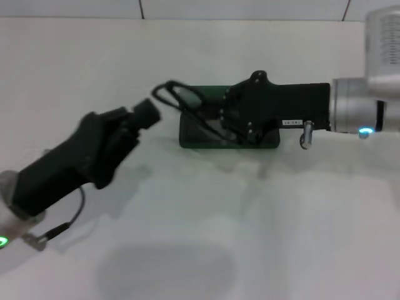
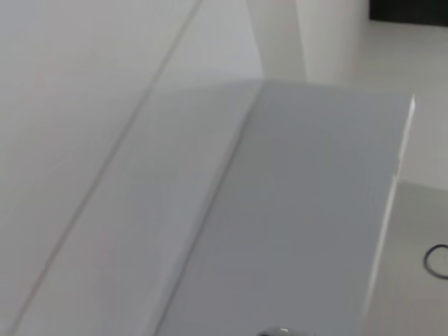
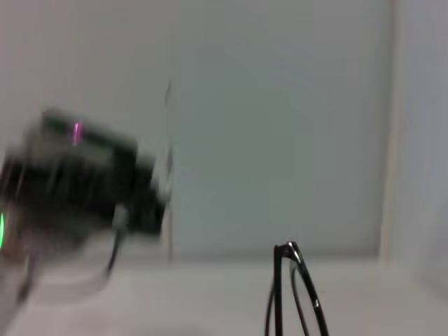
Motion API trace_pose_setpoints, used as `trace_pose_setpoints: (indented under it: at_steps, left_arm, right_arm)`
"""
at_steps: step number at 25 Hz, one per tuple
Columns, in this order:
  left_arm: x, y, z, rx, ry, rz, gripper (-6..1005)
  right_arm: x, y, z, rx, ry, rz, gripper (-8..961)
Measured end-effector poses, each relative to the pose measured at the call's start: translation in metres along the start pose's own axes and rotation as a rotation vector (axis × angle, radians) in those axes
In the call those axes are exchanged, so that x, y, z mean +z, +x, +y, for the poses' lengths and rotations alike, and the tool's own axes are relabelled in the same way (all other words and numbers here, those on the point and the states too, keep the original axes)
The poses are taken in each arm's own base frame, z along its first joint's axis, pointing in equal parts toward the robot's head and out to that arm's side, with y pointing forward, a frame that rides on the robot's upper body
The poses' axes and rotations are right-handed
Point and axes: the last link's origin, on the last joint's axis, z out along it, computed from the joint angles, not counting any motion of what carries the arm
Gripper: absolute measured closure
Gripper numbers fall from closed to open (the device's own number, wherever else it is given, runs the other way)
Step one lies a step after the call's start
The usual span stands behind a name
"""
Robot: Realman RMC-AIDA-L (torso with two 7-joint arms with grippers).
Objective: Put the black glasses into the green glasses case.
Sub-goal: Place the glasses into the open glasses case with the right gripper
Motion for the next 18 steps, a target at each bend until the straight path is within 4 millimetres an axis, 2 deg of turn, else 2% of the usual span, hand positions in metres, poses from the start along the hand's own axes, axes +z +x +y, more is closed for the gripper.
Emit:
trace_pose_setpoints:
  at_steps: [5,12,18]
  left_arm:
    - [-0.013,0.006,0.003,0.03,0.022,0.02,960]
    - [-0.014,0.005,0.008,0.048,-0.013,0.006,960]
    - [-0.013,0.005,0.006,0.052,-0.007,0.002,959]
  right_arm:
    - [0.006,-0.019,-0.002,-0.181,-0.033,0.276,905]
    - [0.003,-0.047,-0.007,-0.339,0.029,0.476,905]
    - [0.004,-0.049,-0.014,-0.405,0.039,0.667,905]
